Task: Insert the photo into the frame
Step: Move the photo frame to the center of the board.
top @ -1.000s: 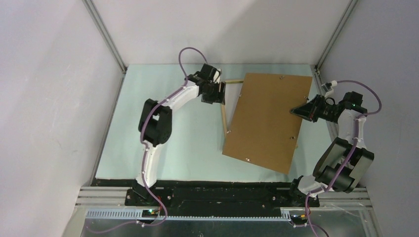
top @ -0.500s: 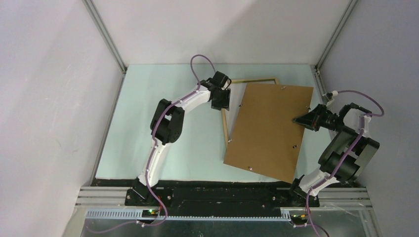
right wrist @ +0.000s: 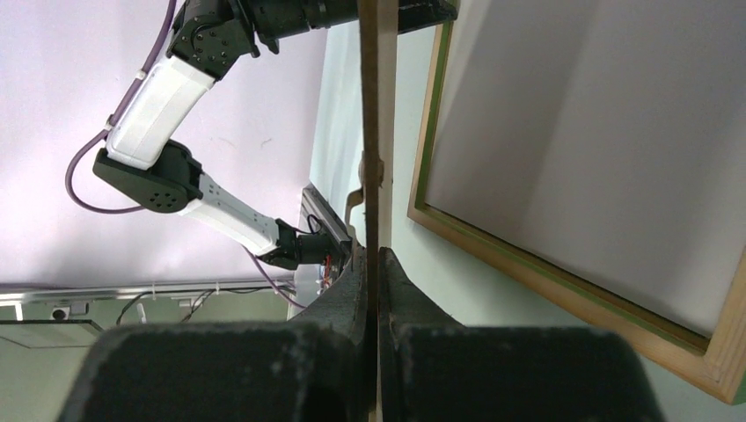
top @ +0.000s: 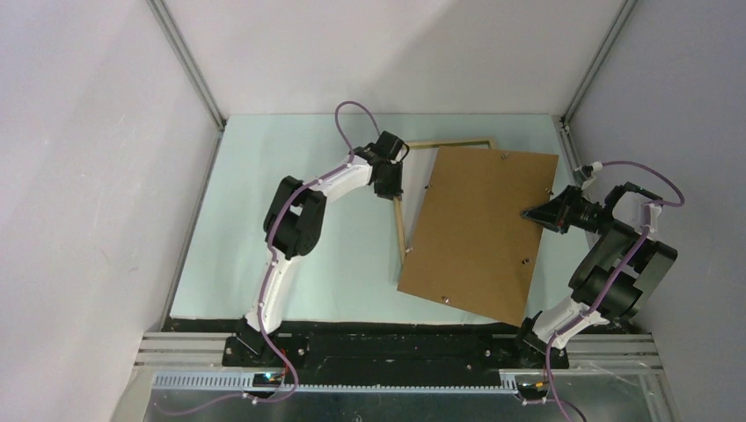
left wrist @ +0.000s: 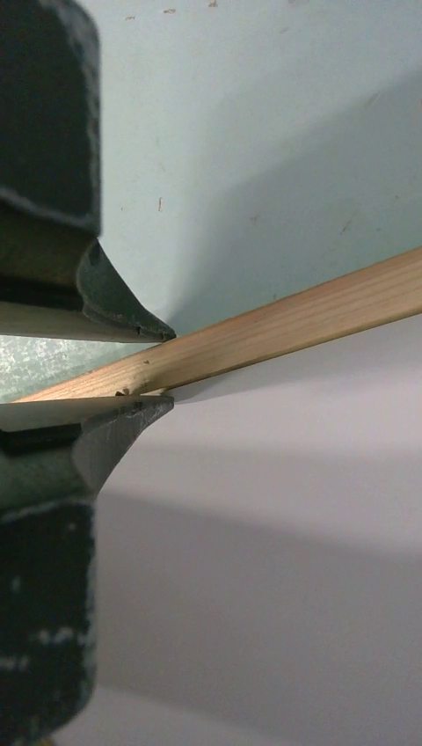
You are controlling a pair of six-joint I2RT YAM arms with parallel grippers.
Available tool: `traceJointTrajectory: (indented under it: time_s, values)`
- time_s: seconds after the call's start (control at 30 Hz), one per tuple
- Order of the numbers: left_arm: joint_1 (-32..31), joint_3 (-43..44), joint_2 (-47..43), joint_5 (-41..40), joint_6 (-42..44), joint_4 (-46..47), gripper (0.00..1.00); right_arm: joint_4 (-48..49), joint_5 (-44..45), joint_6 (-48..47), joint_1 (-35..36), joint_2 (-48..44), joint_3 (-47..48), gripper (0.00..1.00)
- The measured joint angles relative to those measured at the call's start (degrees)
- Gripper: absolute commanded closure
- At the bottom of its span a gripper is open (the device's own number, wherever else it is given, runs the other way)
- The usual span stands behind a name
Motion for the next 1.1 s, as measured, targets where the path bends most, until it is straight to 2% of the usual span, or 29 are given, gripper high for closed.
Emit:
traceJointTrajectory:
  time_s: [0.1,0.17,0.43,0.93,1.1]
  values:
    - [0.22,-1.05,-0.68,-0.07,-0.24,0.46,0.95,1.49,0.13,1.7,0.04,-0.02,0.0,1.0]
    - [0.61,-2.29,-1.44,-0.02,-0.24,0.85,0.99,2.97,0.44,3.48,0.17,-0.02,0.02,1.0]
    - [3.8,-8.98,-5.7,0.57,0.11,1.46,1.0,14.95,3.15,16.33,3.63,-1.66,0.0,1.0]
    - [12.87,-22.8,-15.1,0.46,6.49,2.43,1.0,38.36,7.04,41.72,19.8,-1.92,-0.15,1.0]
    - [15.39,-26.23,-17.64,0.2,9.35,2.51,1.0,45.07,7.39,47.54,24.85,-0.81,-0.15,1.0]
